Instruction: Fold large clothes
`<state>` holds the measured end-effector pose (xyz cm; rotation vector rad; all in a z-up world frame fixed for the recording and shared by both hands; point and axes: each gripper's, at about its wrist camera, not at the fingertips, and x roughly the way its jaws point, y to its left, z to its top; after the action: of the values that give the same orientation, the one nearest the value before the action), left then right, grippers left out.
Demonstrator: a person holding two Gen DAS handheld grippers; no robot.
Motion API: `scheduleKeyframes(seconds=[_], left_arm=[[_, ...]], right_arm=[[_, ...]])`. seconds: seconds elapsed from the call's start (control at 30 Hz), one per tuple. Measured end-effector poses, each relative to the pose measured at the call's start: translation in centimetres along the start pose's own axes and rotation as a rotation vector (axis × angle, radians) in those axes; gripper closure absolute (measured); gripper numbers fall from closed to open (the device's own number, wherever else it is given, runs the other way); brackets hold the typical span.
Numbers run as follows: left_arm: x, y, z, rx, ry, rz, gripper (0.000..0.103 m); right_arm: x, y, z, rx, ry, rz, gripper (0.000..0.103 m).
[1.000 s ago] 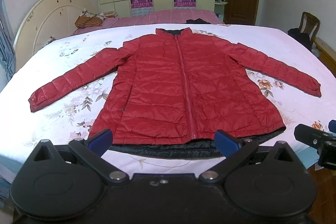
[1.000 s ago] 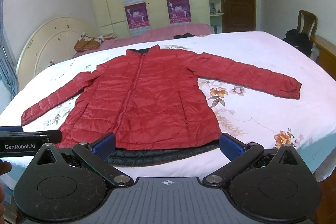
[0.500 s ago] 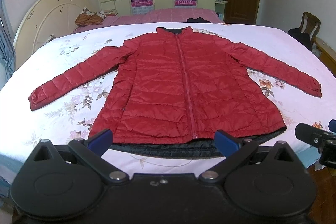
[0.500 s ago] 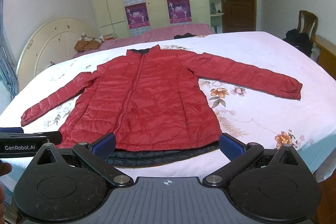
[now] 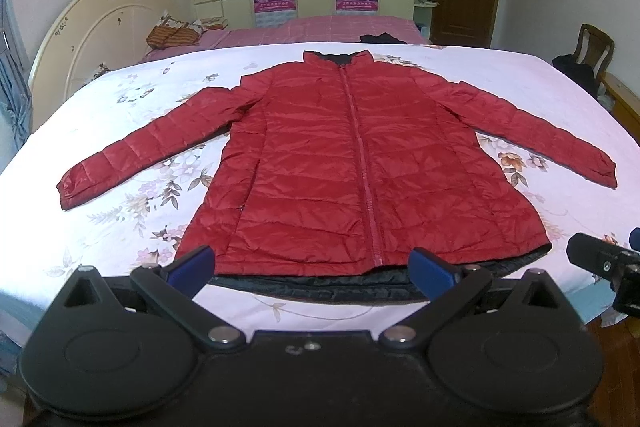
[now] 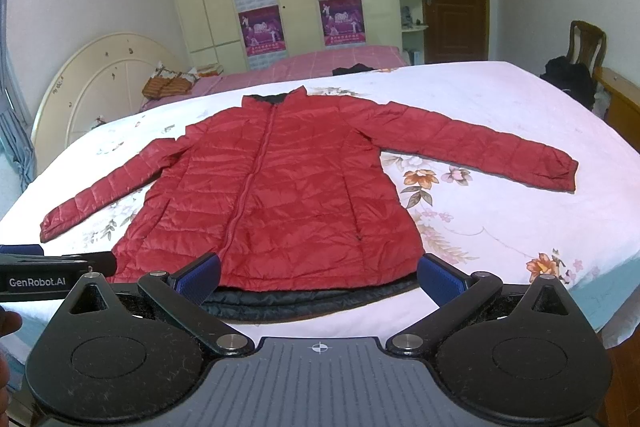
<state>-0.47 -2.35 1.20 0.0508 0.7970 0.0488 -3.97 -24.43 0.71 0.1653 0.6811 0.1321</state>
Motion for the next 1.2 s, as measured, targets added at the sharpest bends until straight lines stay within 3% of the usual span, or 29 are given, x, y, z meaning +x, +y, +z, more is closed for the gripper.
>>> scheduleKeyframes(seconds=[1.2], left_arm=[[2.9, 2.1, 1.3, -0.029, 0.025, 0.031, 0.0]], right_arm=[[3.0, 0.3, 1.0, 0.025, 0.015, -0.012, 0.0]])
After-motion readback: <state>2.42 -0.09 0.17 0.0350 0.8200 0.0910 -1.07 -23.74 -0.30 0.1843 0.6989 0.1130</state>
